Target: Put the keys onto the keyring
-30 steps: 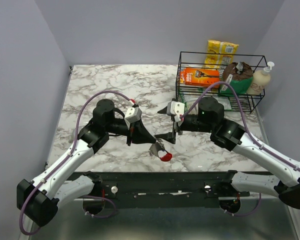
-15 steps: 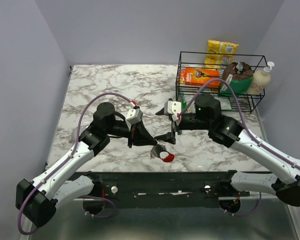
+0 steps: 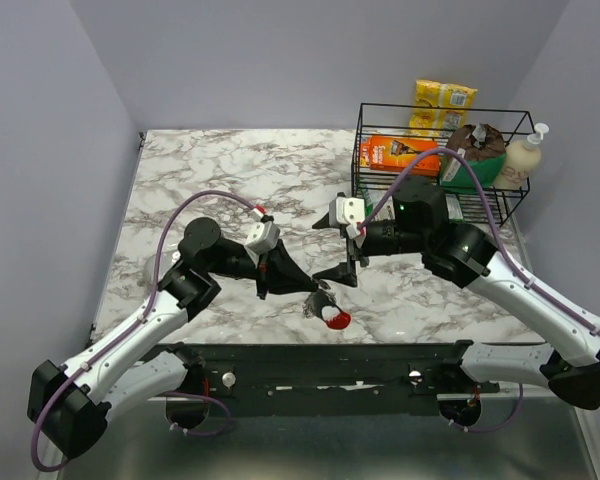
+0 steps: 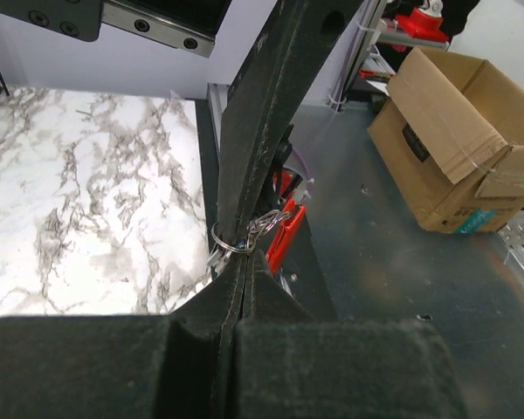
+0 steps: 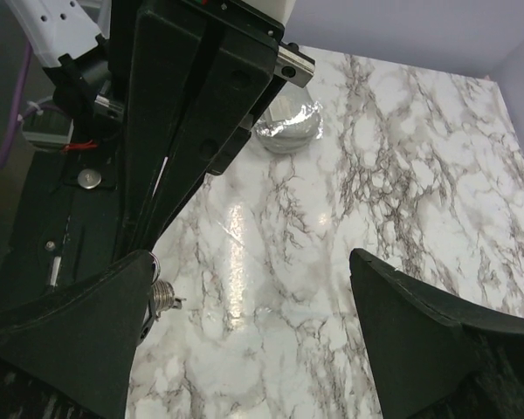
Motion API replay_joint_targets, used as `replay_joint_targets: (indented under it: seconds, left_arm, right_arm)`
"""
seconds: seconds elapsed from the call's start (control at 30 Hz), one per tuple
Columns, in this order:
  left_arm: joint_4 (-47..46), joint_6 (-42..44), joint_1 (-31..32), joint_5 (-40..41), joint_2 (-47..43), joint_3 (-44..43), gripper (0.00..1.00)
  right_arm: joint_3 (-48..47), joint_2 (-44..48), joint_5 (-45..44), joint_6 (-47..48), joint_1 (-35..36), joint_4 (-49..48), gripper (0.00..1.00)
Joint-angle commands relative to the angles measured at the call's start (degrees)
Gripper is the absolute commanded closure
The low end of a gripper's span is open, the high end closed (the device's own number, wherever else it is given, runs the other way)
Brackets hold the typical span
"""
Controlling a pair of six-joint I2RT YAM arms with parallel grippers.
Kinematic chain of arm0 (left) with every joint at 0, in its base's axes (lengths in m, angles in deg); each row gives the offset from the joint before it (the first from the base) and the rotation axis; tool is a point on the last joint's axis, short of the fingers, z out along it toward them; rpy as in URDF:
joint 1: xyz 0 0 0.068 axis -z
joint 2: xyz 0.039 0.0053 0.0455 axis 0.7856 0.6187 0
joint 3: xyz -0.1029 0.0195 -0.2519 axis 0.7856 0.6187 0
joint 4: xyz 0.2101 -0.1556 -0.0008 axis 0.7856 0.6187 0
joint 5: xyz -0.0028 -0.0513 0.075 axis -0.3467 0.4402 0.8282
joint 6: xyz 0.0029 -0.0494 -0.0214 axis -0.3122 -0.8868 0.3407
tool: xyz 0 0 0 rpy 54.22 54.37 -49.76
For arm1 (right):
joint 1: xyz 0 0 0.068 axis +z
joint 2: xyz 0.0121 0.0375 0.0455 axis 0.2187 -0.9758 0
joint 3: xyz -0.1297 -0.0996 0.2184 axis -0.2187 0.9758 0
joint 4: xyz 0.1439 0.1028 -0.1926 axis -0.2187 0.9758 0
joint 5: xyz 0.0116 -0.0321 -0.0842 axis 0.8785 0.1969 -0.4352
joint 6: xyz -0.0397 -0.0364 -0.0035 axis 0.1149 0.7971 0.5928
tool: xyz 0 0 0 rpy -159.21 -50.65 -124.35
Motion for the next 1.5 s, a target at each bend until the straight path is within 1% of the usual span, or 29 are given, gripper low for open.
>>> replay_joint_targets:
  seconds: [0.0,0.07,0.23,0.43,0.53,0.57,0.63,0.77,0.97,1.13,1.2,1.47]
  left_arm:
    - [-14.3,-6.8,1.4,0.9,-2.5,3.4,1.0]
    - [-18.5,-8.1,1.8,2.1,-2.8,5.0,1.0]
    - [-24.4,-10.7,2.8,6.0,-3.0,7.9,1.0]
    - [-34.5,-13.2,3.9,10.8,-2.6,12.0,1.0]
    - [-37.6,-13.6,4.3,12.5,-2.4,13.4,1.0]
    - [-38.5,-13.6,4.4,13.7,-2.4,13.7,1.0]
    - [-39.4,-13.5,4.6,14.8,-2.2,14.6,1.0]
    - [-40.3,-13.0,5.1,17.9,-2.3,15.5,1.0]
    - [-41.4,-11.8,5.4,21.2,-2.5,16.6,1.0]
    - [-44.6,-12.3,5.5,24.2,-2.5,18.0,1.0]
    - [-46.3,-12.7,5.6,24.3,-1.8,18.2,1.0]
    - [-46.8,-12.6,5.7,23.3,-0.7,18.2,1.0]
  right_arm:
    - [-4.0,-2.2,-1.2,3.3,-0.9,7.4,0.0]
    - [-5.4,-2.6,-1.1,3.9,-0.9,8.5,0.0]
    - [-6.8,-3.6,-0.5,4.3,-0.9,9.1,0.0]
    - [-8.2,-4.5,-0.2,4.9,-0.9,10.1,0.0]
    - [-8.3,-4.3,-1.2,4.7,-0.8,9.2,0.01]
    - [-8.0,-3.4,-2.3,3.5,-0.8,7.0,0.01]
    - [-6.8,-2.4,-3.8,1.6,-0.8,4.0,0.01]
    - [-3.6,0.8,-8.9,-5.5,-0.8,-5.3,0.01]
    - [3.0,5.1,-10.3,-10.5,-0.9,-12.7,0.01]
    - [5.6,7.0,-12.1,-12.5,-0.8,-15.0,0.01]
    - [6.2,7.3,-11.9,-12.7,-0.9,-15.3,0.01]
    - [7.2,7.7,-13.7,-12.9,-0.8,-15.4,0.01]
